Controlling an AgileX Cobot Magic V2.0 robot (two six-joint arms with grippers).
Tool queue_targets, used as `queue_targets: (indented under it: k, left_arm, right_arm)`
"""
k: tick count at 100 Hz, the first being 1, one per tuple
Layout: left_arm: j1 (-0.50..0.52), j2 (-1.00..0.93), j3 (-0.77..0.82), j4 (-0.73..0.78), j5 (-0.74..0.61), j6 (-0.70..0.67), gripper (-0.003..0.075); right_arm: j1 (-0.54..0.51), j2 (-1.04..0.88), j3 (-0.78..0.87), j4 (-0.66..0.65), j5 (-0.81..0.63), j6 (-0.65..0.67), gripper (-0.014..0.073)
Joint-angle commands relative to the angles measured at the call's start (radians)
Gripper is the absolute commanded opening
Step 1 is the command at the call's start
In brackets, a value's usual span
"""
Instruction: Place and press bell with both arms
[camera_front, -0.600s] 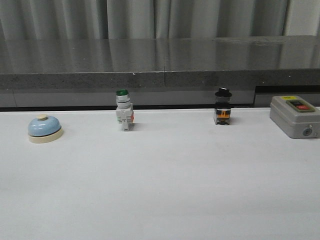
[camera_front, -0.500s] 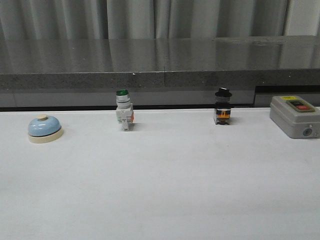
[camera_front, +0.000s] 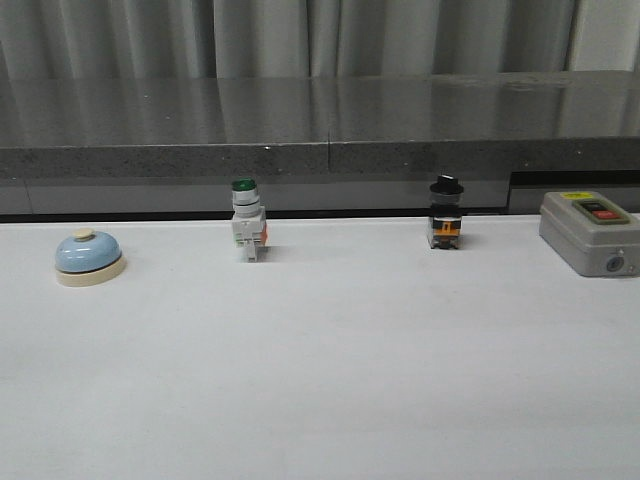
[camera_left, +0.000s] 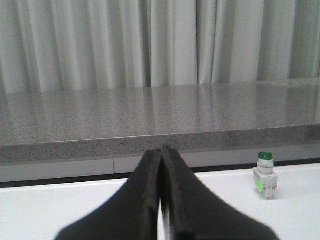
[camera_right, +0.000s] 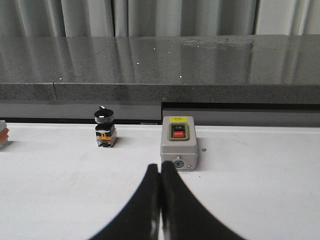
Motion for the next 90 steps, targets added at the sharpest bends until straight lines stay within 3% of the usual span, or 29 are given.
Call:
queue_targets:
  k: [1,34,62,90]
  left_arm:
    - [0.002,-0.022,-0.003,-0.109,-0.066,-0.009,-0.0020]
    - [0.002,0.202,-0.338,-0.171,0.216,-0.009,-0.0020]
    - [0.002,0.575,-0.725,-0.069,0.569,-0.009,-0.0020]
    - [0.002,0.840,-0.866,-0.069,0.621,-0.009,-0.0020]
  right_arm:
    - [-0.006,-0.018,-0.014,0.000,-0.089,-0.002,-0.0060]
    - [-0.006,-0.018,-0.014,0.000,-0.089,-0.002,-0.0060]
    - [-0.006,-0.018,-0.014,0.000,-0.089,-0.002,-0.0060]
    - [-0.006,-0.018,-0.014,0.000,-0.089,-0.002,-0.0060]
